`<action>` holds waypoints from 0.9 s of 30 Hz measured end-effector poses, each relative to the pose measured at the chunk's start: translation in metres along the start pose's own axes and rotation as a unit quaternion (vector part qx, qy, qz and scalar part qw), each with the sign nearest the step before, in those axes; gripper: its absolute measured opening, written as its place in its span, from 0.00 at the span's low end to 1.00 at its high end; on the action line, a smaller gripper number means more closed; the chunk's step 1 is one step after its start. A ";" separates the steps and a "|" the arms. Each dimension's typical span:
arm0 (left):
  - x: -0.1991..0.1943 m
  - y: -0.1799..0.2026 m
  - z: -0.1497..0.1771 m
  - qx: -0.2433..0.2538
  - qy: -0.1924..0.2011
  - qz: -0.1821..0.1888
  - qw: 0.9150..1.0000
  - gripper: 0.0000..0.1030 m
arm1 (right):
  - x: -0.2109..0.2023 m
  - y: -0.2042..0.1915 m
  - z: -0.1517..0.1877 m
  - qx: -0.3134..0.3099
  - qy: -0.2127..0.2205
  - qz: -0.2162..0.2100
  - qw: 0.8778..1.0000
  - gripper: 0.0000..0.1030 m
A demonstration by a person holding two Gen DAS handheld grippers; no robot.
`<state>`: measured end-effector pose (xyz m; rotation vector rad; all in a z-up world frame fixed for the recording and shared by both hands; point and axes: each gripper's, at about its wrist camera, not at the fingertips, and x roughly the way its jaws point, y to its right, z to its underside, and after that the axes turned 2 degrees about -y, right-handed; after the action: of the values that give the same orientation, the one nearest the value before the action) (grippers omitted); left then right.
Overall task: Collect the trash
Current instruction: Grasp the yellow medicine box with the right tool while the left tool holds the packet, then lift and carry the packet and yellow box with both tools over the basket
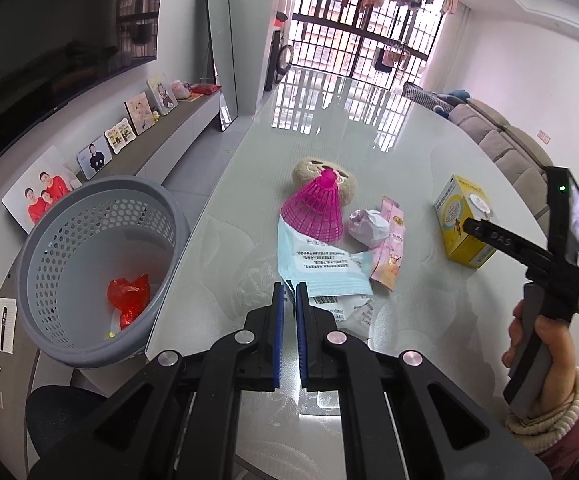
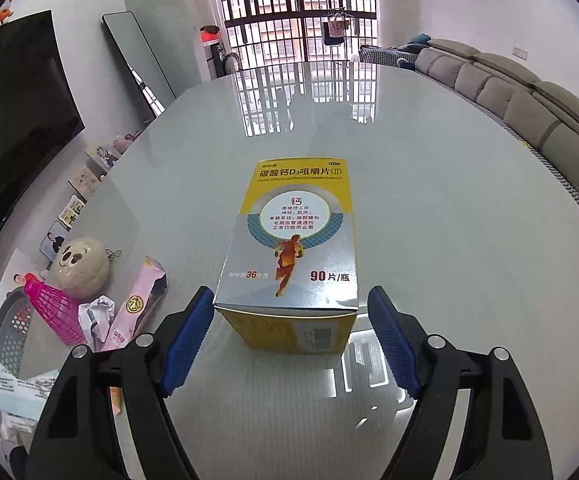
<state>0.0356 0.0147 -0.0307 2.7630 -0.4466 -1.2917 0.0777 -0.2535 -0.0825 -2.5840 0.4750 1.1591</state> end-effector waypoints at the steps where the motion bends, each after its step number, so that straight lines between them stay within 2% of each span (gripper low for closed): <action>1: -0.002 0.000 0.000 0.001 0.002 0.001 1.000 0.06 | 0.004 -0.001 -0.001 -0.001 -0.004 0.004 1.000 0.73; 5: -0.002 -0.001 0.000 0.004 -0.001 0.001 1.000 0.06 | 0.017 -0.001 -0.003 0.005 -0.019 -0.007 1.000 0.72; 6: 0.001 -0.001 0.001 0.005 -0.005 0.000 1.000 0.06 | 0.018 0.002 -0.001 0.009 -0.022 -0.012 1.000 0.66; 7: 0.004 -0.002 0.003 0.005 -0.011 0.001 1.000 0.06 | 0.018 0.004 -0.001 0.012 -0.023 -0.017 1.000 0.65; 18: 0.030 -0.005 0.024 0.006 -0.063 -0.007 0.998 0.09 | 0.000 0.018 0.011 0.005 -0.012 -0.041 0.999 0.64; 21: 0.033 -0.006 0.028 0.009 -0.066 -0.020 0.998 0.23 | -0.004 0.021 0.016 -0.005 -0.012 -0.039 0.999 0.64; 23: 0.032 -0.007 0.031 0.010 -0.062 -0.027 0.998 0.49 | -0.005 0.021 0.019 -0.005 -0.013 -0.043 0.999 0.64; 25: 0.026 -0.006 0.033 0.015 -0.050 -0.034 0.998 0.63 | -0.007 0.023 0.020 -0.003 -0.013 -0.046 0.999 0.64; 27: 0.021 -0.006 0.032 0.024 -0.043 -0.038 0.998 0.64 | -0.009 0.024 0.021 -0.002 -0.010 -0.050 0.999 0.64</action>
<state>0.0256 0.0170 -0.0684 2.7978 -0.3855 -1.4405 0.0482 -0.2661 -0.0922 -2.5637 0.3359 1.1527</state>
